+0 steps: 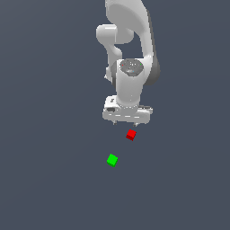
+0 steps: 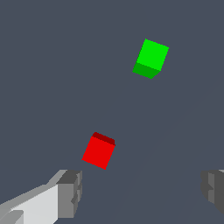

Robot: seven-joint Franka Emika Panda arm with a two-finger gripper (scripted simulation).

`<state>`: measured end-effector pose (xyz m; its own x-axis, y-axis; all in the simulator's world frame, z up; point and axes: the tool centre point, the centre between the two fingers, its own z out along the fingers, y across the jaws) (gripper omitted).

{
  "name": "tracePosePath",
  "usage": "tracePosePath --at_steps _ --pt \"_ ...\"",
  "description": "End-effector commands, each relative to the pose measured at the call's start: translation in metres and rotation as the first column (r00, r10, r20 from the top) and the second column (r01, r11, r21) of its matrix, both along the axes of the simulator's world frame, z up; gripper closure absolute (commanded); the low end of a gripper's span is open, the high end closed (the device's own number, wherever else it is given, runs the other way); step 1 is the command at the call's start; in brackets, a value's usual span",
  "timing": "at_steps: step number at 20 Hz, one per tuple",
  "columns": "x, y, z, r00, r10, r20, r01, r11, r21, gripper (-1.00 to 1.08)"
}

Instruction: Stack the red cube on top of the green cube.

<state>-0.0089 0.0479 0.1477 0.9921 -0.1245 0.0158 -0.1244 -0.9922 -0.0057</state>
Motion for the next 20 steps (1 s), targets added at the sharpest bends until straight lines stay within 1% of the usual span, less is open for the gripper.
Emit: tracePosePath --at_steps 1,5,11,20 --pt "-0.003 0.005 -0.01 0.999 -0.053 -0.002 0.053 0.999 0.0 -0.92" --pt "-0.007 0.015 -0.028 0.99 -0.142 -0.006 0.142 0.99 -0.001 -0.92" --pt "-0.01 0.028 -0.052 0.965 -0.262 -0.011 0.262 0.965 -0.003 -0.92" --pt "-0.011 0.041 -0.074 0.93 -0.366 -0.015 0.366 0.93 -0.004 -0.92"
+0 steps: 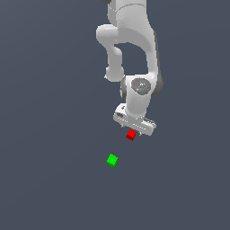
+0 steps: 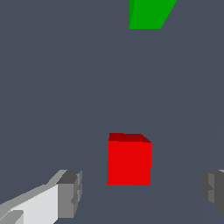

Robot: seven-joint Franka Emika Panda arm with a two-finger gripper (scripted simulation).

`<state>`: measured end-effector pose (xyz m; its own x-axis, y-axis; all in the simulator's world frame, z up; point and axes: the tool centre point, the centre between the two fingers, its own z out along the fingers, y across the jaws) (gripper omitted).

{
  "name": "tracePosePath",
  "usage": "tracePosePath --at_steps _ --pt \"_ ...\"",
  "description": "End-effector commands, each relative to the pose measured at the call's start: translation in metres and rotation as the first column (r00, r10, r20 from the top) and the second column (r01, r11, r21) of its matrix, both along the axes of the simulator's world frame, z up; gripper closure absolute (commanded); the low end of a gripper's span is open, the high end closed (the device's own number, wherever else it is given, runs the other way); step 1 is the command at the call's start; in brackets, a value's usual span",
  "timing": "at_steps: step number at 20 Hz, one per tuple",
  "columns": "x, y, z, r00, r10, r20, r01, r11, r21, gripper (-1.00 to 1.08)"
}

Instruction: Stack the red cube on top of the green cube.

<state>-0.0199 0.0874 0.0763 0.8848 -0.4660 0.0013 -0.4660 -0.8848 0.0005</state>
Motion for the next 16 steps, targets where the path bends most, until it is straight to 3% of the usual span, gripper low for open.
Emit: tracePosePath --at_steps 1,16 --pt "0.0 0.002 -0.004 1.0 -0.021 0.0 0.021 1.0 0.0 -0.92" --pt "0.0 0.004 -0.027 0.999 -0.033 -0.001 0.033 0.999 0.001 -0.92"
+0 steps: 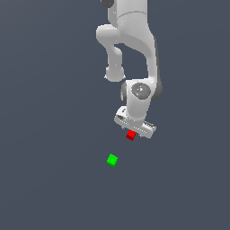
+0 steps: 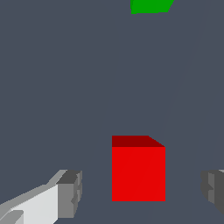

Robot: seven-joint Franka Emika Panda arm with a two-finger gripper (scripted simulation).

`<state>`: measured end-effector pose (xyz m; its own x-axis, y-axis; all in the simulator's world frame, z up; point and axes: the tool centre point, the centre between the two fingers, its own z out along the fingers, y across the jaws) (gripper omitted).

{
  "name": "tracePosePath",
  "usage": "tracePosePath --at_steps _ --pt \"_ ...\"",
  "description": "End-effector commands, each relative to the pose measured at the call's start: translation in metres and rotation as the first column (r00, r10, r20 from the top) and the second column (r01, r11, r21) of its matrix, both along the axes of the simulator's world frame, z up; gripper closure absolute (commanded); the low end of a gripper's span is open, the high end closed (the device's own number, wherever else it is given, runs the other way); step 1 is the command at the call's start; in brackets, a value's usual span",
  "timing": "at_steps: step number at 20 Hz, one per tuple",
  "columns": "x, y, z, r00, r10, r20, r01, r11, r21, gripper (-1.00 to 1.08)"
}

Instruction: Stack the red cube on top of the green cube.

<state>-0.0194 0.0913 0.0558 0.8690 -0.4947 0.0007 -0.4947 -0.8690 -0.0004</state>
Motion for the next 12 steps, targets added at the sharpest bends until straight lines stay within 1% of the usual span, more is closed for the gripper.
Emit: tracePosePath --at_steps 1,5,10,11,12 --pt "-0.001 0.0 -0.012 1.0 0.0 -0.001 0.0 1.0 0.0 -0.92" --pt "-0.001 0.0 -0.029 1.0 -0.001 -0.001 0.001 1.0 0.0 -0.92" --pt "0.0 0.0 -0.036 1.0 -0.001 -0.001 0.001 1.0 0.0 -0.92" --pt "0.0 0.0 -0.036 1.0 -0.001 -0.001 0.001 1.0 0.0 1.08" --pt "0.0 0.0 -0.036 1.0 -0.001 -0.001 0.001 1.0 0.0 1.08"
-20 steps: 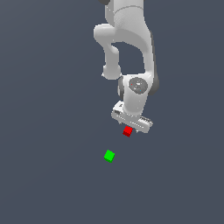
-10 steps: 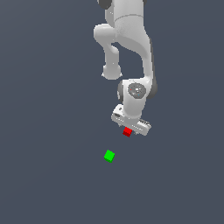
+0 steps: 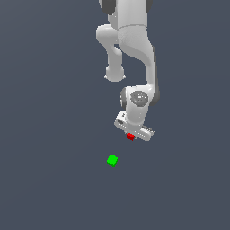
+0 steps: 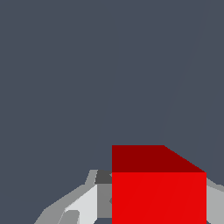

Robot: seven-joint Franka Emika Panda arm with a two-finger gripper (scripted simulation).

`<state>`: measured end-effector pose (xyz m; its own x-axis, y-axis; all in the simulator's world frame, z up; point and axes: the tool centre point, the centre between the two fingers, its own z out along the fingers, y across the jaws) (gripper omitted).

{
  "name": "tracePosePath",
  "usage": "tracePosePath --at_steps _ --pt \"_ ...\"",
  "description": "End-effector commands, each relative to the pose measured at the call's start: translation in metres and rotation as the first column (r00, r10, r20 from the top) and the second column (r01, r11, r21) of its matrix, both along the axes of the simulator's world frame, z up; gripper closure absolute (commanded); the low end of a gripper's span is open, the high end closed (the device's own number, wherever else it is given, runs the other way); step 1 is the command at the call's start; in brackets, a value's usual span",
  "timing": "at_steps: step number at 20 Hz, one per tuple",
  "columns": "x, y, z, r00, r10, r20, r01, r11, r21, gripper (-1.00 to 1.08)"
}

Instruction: Stack the red cube on top of the green cube.

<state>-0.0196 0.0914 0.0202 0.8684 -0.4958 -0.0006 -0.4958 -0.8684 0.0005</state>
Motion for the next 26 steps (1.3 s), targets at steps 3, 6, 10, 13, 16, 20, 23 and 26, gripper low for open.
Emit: tracePosePath --at_steps 3,6,10,13,16,20,23,26 --pt "0.0 0.0 0.0 1.0 0.0 0.001 0.0 1.0 0.0 1.08" --pt "0.0 0.0 0.0 1.0 0.0 0.001 0.0 1.0 0.0 1.08" --pt "0.0 0.0 0.0 1.0 0.0 0.001 0.0 1.0 0.0 1.08" --pt "0.0 0.0 0.004 1.0 0.0 0.001 0.0 1.0 0.0 1.08" --pt "0.0 0.0 0.014 1.0 0.0 0.001 0.0 1.0 0.0 1.08" --pt "-0.001 0.0 0.037 1.0 0.0 0.001 0.0 1.0 0.0 1.08" --pt "-0.001 0.0 0.059 1.0 0.0 0.001 0.0 1.0 0.0 1.08" --pt "-0.001 0.0 0.078 1.0 0.0 0.001 0.0 1.0 0.0 1.08"
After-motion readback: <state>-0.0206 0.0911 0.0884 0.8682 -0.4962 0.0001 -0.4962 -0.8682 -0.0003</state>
